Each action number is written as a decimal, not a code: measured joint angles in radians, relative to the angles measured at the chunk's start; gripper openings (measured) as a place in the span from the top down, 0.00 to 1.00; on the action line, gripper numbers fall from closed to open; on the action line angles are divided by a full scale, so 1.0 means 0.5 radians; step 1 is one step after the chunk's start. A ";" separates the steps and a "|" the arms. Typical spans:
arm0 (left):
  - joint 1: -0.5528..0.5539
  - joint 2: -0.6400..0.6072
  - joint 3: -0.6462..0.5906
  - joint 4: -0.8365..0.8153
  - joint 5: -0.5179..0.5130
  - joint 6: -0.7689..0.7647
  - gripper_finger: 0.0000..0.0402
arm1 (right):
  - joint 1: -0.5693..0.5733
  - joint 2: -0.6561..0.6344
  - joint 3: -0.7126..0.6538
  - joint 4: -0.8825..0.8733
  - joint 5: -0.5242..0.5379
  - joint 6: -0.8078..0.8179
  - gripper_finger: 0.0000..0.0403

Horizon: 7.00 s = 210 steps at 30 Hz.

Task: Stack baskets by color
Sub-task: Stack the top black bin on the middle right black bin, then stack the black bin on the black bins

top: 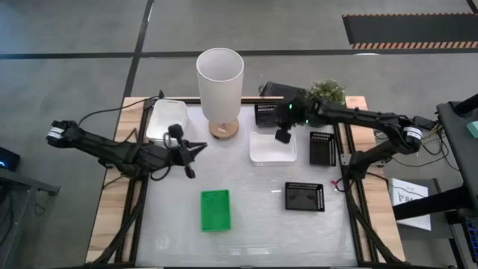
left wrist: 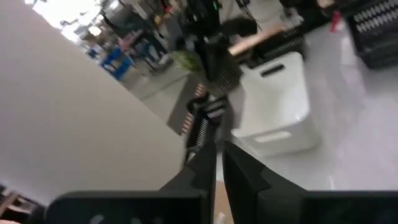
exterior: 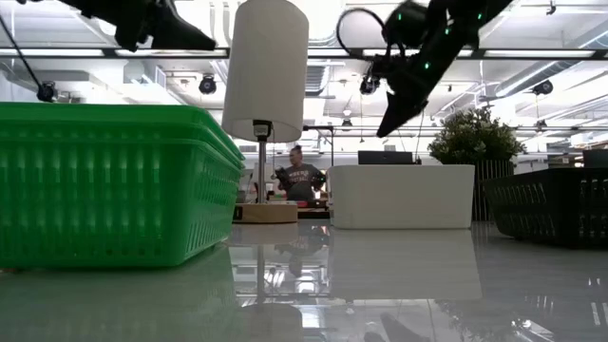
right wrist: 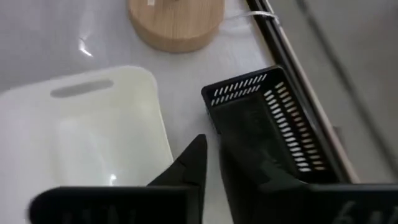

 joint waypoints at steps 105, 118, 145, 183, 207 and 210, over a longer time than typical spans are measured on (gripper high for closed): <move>0.027 -0.090 -0.096 0.604 -0.010 0.577 0.97 | 0.993 0.171 0.323 -2.133 0.765 3.901 0.98; 0.027 -0.100 -0.095 0.668 -0.013 0.719 0.97 | 0.579 -0.130 -0.027 -1.685 0.830 3.433 0.98; 0.027 -0.100 -0.095 0.664 -0.012 0.773 0.97 | 0.489 0.065 -0.127 -1.508 0.791 3.195 0.75; 0.027 -0.100 -0.096 0.663 -0.011 0.772 0.97 | 0.493 0.201 -0.117 -1.628 0.735 3.218 0.74; 0.027 -0.100 -0.097 0.659 -0.011 0.772 0.97 | 1.228 0.143 0.291 -1.391 0.164 2.455 0.91; 0.027 -0.100 -0.097 0.659 -0.011 0.772 0.97 | 1.371 0.143 0.276 -1.310 0.123 2.312 0.90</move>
